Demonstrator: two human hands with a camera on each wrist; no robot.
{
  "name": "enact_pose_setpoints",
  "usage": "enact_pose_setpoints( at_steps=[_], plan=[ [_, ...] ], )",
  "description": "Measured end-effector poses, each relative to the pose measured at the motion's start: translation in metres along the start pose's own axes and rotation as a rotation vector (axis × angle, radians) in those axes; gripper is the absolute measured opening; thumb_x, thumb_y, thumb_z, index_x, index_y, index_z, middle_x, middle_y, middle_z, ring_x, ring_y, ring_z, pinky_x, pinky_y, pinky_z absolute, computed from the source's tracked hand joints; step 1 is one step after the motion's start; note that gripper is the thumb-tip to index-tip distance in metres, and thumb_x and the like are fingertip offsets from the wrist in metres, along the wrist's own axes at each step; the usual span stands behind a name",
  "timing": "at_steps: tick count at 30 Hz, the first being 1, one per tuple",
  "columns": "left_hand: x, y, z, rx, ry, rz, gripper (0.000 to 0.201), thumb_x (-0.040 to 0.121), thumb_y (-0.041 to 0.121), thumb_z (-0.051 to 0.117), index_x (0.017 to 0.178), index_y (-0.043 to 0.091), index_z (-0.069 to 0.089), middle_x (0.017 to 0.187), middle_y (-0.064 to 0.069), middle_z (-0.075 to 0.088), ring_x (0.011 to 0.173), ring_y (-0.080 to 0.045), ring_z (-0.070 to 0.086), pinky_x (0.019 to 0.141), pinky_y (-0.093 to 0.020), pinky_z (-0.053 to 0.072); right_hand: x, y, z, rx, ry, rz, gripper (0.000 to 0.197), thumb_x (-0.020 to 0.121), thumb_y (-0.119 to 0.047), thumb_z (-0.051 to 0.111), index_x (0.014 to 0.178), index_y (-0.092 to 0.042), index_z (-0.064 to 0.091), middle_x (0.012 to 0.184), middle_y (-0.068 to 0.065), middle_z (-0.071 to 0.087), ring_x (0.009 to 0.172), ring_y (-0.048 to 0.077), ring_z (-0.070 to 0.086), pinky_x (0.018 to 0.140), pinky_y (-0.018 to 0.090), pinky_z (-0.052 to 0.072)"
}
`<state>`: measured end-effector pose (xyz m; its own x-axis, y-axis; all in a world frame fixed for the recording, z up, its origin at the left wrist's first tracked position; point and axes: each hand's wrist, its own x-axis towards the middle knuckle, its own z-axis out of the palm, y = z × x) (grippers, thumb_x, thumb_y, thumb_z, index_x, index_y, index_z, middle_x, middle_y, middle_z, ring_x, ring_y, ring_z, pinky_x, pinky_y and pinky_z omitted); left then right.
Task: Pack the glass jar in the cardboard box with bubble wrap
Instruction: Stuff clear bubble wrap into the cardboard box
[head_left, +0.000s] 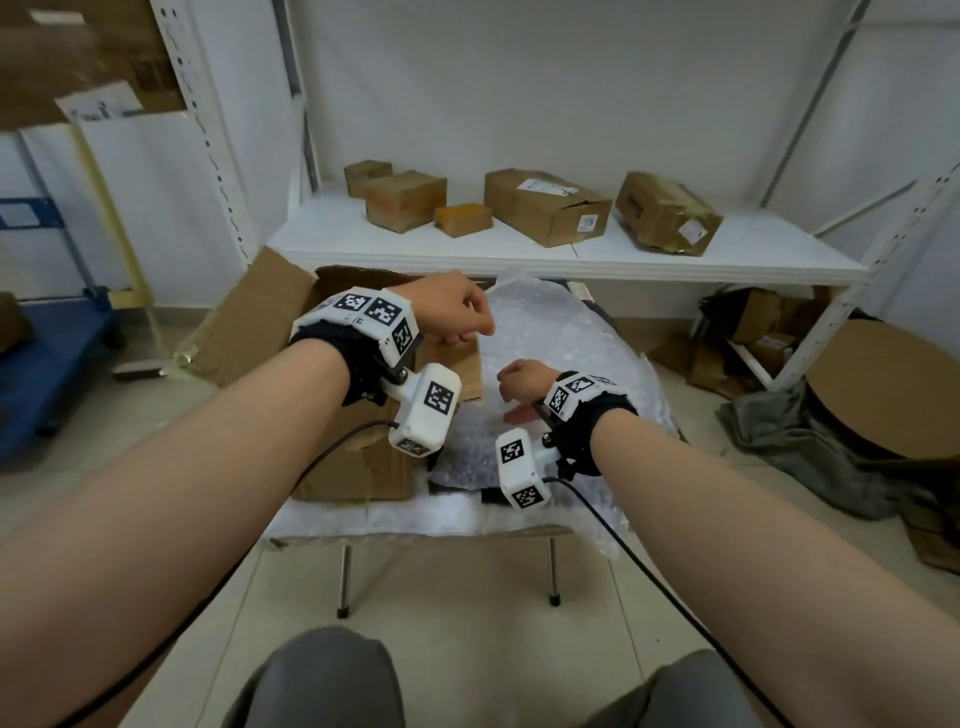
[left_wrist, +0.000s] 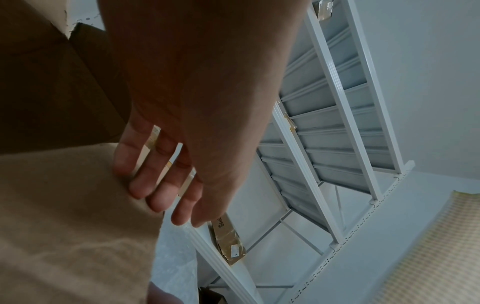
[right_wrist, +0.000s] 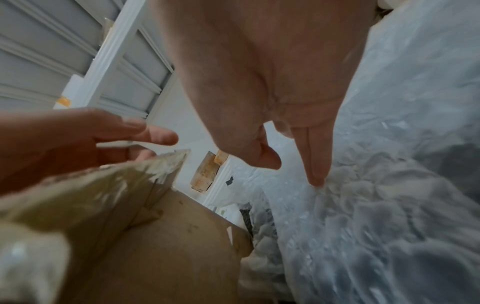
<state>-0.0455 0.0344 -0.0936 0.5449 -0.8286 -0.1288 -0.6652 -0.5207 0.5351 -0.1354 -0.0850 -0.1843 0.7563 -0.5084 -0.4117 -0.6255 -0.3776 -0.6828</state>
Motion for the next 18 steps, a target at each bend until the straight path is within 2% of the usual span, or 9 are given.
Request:
enact_pose_setpoints(
  at_steps=[2,4,6,8,10,12,14,18],
  plan=[
    [-0.005,0.002,0.002,-0.006,0.008,0.003,0.022,0.091,0.029,0.064,0.105,0.013,0.069,0.081,-0.003,0.069,0.073,-0.017,0.063,0.076,-0.034,0.055,0.000,0.004,0.000,-0.068,0.027,-0.041,0.037,0.096,-0.003,0.044,0.129,0.005,0.058,0.119,0.018,0.061,0.100,0.031,0.062,0.083,0.038,0.053],
    [-0.010,0.003,0.002,0.001,0.006,0.012,0.021,0.091,0.029,0.064,0.104,0.014,0.070,0.083,-0.004,0.070,0.075,-0.017,0.063,0.081,-0.038,0.056,-0.001,0.007,0.000,-0.061,0.097,-0.084,0.031,0.095,-0.005,0.046,0.117,0.006,0.064,0.119,0.018,0.063,0.104,0.031,0.059,0.085,0.036,0.050],
    [-0.015,0.005,0.004,0.028,0.010,0.023,0.020,0.091,0.030,0.064,0.103,0.016,0.071,0.086,-0.003,0.071,0.077,-0.016,0.064,0.084,-0.039,0.056,-0.006,0.010,-0.001,-0.025,0.178,-0.092,0.024,0.094,-0.007,0.049,0.109,0.001,0.065,0.113,0.017,0.062,0.107,0.031,0.059,0.084,0.032,0.046],
    [-0.020,0.007,0.006,0.042,0.025,0.024,0.021,0.091,0.031,0.064,0.104,0.017,0.072,0.091,-0.001,0.072,0.081,-0.013,0.064,0.086,-0.036,0.055,-0.012,0.010,-0.006,0.060,0.292,-0.090,0.029,0.092,-0.008,0.053,0.120,-0.006,0.063,0.123,0.013,0.060,0.117,0.029,0.057,0.087,0.028,0.044],
    [-0.025,0.009,0.008,0.057,0.050,0.025,0.022,0.091,0.031,0.064,0.105,0.017,0.072,0.098,-0.001,0.071,0.087,-0.013,0.064,0.087,-0.034,0.055,-0.021,0.008,-0.016,0.139,0.434,-0.128,0.034,0.090,-0.004,0.055,0.123,-0.008,0.062,0.127,0.012,0.060,0.120,0.027,0.057,0.087,0.027,0.044],
    [-0.029,0.012,0.010,0.070,0.084,0.027,0.022,0.090,0.032,0.065,0.105,0.017,0.073,0.103,0.000,0.071,0.096,-0.015,0.064,0.091,-0.033,0.054,-0.032,0.006,-0.029,0.208,0.540,-0.159,0.033,0.089,0.001,0.054,0.120,-0.008,0.063,0.123,0.012,0.062,0.116,0.027,0.059,0.083,0.026,0.045],
    [-0.034,0.015,0.013,0.059,0.106,0.026,0.022,0.090,0.032,0.066,0.104,0.017,0.074,0.106,0.001,0.070,0.100,-0.016,0.063,0.092,-0.032,0.052,-0.041,0.005,-0.041,0.241,0.603,-0.184,0.034,0.088,0.005,0.055,0.116,-0.009,0.066,0.115,0.010,0.064,0.109,0.023,0.062,0.085,0.026,0.047],
    [-0.043,0.026,0.017,0.037,0.149,0.043,0.020,0.087,0.030,0.069,0.102,0.018,0.075,0.106,0.001,0.070,0.099,-0.015,0.063,0.085,-0.027,0.050,-0.058,0.008,-0.062,0.281,0.689,-0.241,0.027,0.086,0.004,0.065,0.108,-0.011,0.073,0.098,0.004,0.060,0.088,0.016,0.057,0.078,0.023,0.046]
  ],
)
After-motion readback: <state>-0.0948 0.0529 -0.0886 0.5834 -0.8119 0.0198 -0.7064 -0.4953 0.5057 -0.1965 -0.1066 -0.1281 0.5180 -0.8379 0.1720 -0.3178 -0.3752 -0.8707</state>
